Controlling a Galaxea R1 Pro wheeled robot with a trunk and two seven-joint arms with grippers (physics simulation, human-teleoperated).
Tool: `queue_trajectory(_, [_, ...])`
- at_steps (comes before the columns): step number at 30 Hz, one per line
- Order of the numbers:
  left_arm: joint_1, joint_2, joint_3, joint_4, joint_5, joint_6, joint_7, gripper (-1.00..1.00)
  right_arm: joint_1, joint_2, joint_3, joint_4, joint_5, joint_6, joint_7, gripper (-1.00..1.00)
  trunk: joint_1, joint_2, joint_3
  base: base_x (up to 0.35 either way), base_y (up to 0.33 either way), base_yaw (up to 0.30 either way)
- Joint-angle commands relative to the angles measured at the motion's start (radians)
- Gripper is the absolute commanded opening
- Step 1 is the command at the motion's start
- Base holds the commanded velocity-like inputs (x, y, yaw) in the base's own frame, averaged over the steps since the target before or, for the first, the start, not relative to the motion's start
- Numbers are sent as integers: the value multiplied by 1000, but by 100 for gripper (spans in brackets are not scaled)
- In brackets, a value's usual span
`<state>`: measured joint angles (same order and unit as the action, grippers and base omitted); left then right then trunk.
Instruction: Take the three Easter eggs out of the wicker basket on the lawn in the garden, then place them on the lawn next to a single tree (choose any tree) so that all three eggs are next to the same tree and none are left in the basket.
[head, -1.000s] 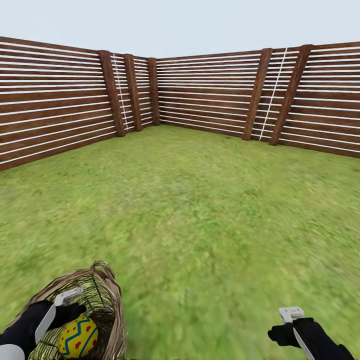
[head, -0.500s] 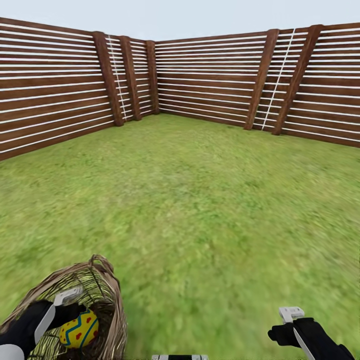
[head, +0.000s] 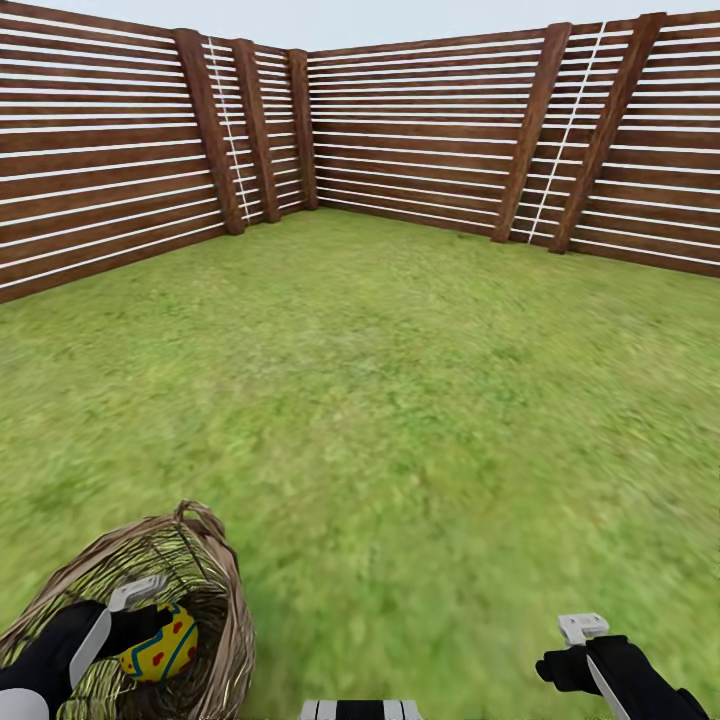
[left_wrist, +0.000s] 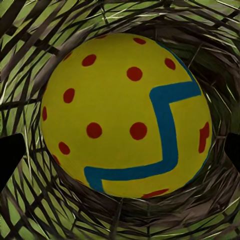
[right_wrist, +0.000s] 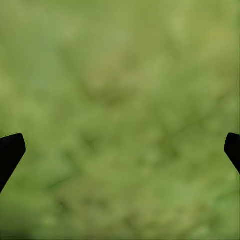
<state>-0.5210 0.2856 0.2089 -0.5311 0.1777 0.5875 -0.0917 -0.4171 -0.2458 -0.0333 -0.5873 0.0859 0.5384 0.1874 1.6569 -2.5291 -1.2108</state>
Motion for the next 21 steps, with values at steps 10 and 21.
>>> queue_trajectory(10, [0,-1,4,-1,2,6,-3,100,0,2,-3,-2,9,5,7,100,1,-1,-12,0,0,0])
queue_trajectory(21, [0,-3,3,-1,3,6,-2,100,0,0,-4,-2,9,5,7,100,6,-4,-55,0,0,0])
